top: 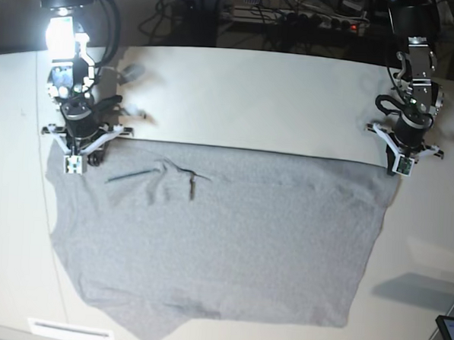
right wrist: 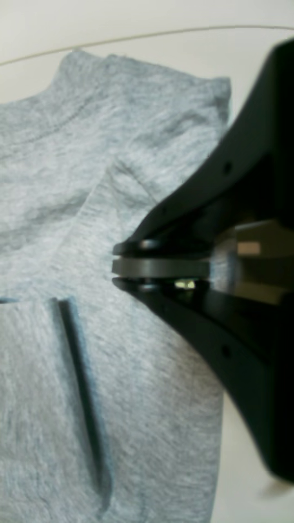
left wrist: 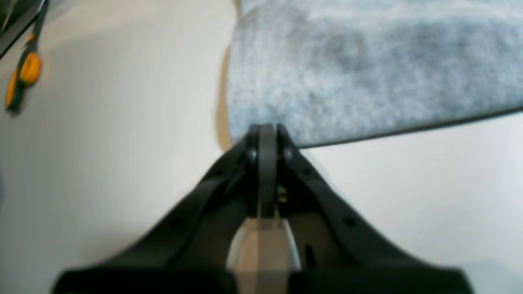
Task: Fold the T-shirt properly
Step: 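Drag the held shoulder edge with both grippers toward the robot base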
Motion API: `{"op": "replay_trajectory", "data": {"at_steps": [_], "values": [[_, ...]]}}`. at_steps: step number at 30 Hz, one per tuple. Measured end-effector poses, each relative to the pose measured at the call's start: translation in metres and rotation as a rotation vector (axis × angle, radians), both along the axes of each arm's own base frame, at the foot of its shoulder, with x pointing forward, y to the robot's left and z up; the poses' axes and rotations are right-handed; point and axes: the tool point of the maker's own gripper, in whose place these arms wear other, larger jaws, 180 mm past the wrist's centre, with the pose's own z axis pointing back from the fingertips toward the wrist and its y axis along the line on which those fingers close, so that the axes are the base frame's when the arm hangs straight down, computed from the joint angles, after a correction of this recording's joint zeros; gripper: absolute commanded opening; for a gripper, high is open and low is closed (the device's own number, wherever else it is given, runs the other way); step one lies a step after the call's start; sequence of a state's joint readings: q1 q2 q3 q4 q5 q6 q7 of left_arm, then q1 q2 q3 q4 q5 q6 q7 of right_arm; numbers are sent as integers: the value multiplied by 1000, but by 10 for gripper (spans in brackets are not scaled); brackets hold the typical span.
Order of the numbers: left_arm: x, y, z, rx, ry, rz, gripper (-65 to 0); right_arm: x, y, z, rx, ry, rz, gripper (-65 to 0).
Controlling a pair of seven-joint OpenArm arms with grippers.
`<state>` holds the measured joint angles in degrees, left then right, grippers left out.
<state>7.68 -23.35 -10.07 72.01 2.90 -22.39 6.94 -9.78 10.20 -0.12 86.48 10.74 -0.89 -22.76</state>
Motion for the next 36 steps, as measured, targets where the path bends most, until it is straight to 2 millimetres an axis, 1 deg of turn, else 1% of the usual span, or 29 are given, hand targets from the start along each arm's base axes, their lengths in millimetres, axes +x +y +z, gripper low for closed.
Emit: {"op": "replay_trajectory", "data": {"at_steps": [3,6,11,14,16,20,22,25,26,28,30,31,33,36], "values": [[0,-5,-2,-5,20,7,-650,-5,-10,-1,-7,-10,-24,-635],[1,-14,0,-5,24,13,-650,-12,-14,-2,-23,-29,-27,-635],[-6,-44,1,-19,35,-34,-650,-16,-15,-3,-25,-34,-30,-635],[-7,-55,0,14,86,-58,-650,-17,-15,-3,-25,-35,-30,-635],[-14,-65,1,8,88,-83,-650,-18,-15,-3,-26,-35,-30,-635],[-33,-73,8,32,109,-114,-650,-21,-17,-3,-31,-35,-28,-635],[-33,-66,25,36,65,-93,-650,-21,-18,-3,-36,-34,-18,-635],[-24,-35,55,68,-25,-8,-650,-21,-18,-3,-37,-35,-18,-635],[-21,-27,61,77,-40,14,-650,-21,-19,-3,-38,-35,-18,-635],[-15,-19,69,84,-60,43,-650,-21,-19,-3,-39,-34,-24,-635],[-3,-21,77,74,-96,44,-650,-21,-19,-3,-37,-35,-21,-635],[5,-25,80,58,-113,31,-650,-21,-19,-3,-38,-35,-17,-635],[13,-25,80,40,-129,40,-650,-21,-19,-3,-39,-35,-19,-635],[19,-19,66,17,-96,84,-650,-21,-19,-3,-39,-35,-18,-635]]}}
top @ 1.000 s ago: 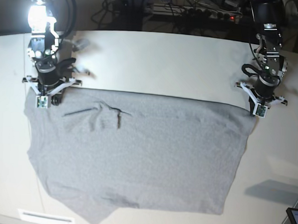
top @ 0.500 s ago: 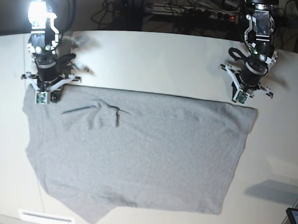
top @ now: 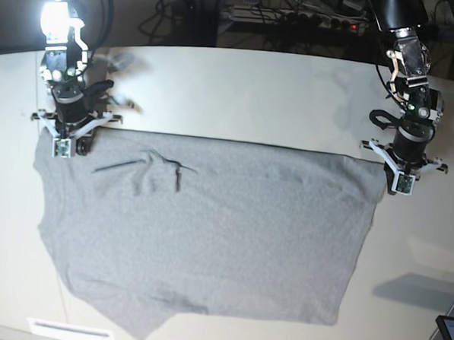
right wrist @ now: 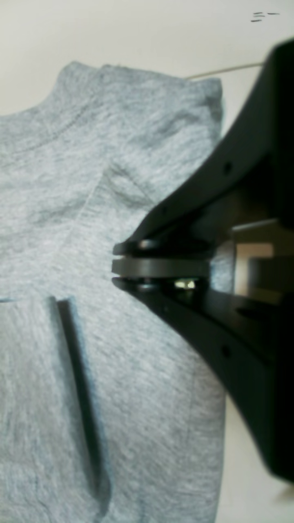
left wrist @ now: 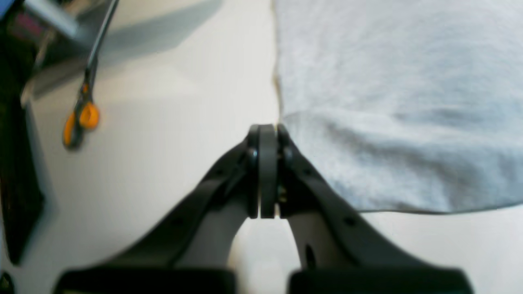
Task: Fold the T-shirt properly
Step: 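Drag the held shoulder edge with both grippers toward the robot base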
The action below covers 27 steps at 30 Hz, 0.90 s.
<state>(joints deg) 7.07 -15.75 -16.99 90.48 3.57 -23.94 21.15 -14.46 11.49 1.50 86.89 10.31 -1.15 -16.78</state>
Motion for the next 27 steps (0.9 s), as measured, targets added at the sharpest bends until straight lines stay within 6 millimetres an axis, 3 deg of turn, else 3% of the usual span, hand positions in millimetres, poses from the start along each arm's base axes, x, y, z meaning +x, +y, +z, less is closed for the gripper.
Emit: {"op": "replay_trajectory", "data": {"at_steps": [10,16,27], "values": [[10,-16,-55,-87,115,-10,-650,0,-1,0,-2,0,1,-635],[2,-18,-62,-103,119,-13,-650,0,-3,0,-3,1,0,-635],[-36,-23,-64,-72,140,-45,-650,-12,-20,-2,-13,4,-37,-635]]}}
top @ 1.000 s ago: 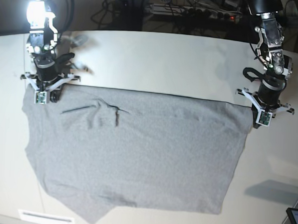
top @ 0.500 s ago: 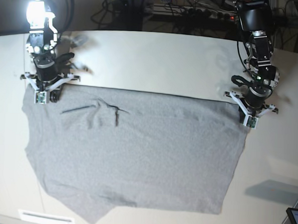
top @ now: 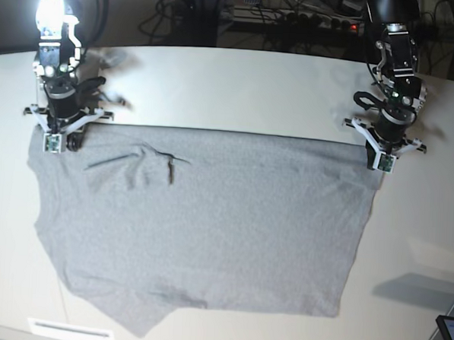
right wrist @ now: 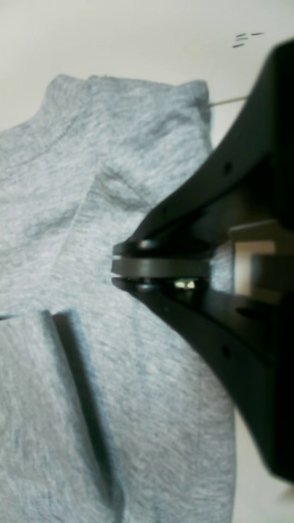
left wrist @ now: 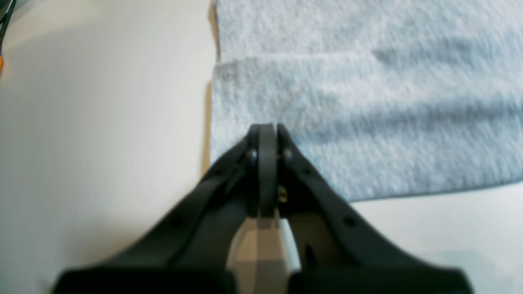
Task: Fold the T-shirt properly
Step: 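Drag the held shoulder edge with both grippers toward the robot base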
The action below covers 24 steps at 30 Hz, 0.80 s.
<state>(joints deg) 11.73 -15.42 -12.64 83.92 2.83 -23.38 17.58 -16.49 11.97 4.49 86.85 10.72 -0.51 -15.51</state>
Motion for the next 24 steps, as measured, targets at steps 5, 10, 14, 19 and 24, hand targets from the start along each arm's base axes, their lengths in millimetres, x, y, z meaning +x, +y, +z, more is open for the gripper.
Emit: {"op": "replay_trajectory", "data": {"at_steps": [5,10,14,19,24], "values": [[-17,-5,0,14,19,-18,-650,-9,-2,-2,-8,-5,-3,-635],[-28,-7,-1,20,26,-26,-650,-19,-3,-3,-15,-4,-3,-635],[-35,-7,-3,17,30,-29,-650,-26,-4,-3,-22,-20,-4,-635],[-39,-13,-6,-2,21,-15,-650,-36,-11,-3,-22,-35,-17,-635],[-42,-29,-10,-17,11,-34,-650,-43,-22,-3,-21,-30,-49,-635]]}}
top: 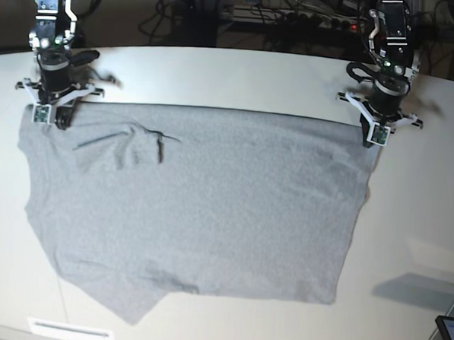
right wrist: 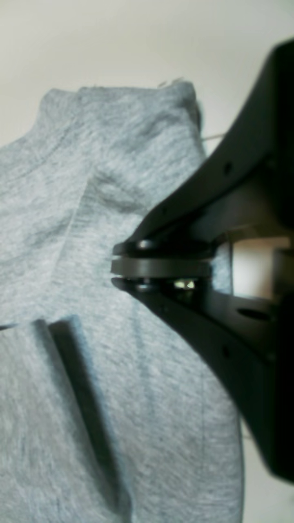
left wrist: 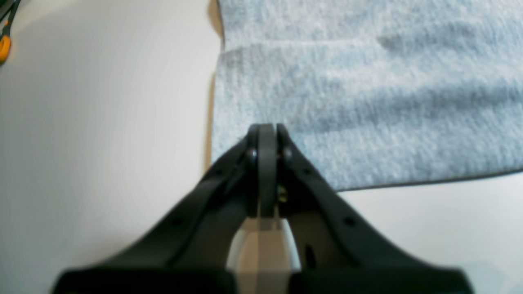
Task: Fold the T-shirt properly
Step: 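Drag the held shoulder edge with both grippers toward the robot base, then lower the held edge with both grippers and lay the shirt flat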
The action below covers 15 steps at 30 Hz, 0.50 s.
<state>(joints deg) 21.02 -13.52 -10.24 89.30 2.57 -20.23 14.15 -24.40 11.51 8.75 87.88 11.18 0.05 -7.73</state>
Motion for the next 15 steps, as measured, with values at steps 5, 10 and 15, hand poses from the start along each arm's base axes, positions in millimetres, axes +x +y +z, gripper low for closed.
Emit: {"op": "replay_trajectory", "data": {"at_steps": [5,10,15], "values": [[-4,-13,-2,-26,-10,-24,-650,-7,-12,0,-14,8,-29,-635],[-10,-17,-2,-47,-16,-18,-650,-11,-16,-1,-22,12,-31,-635],[-25,-21,-2,-50,-4,-31,-650,-13,-18,-1,-24,13,-38,-635]]}}
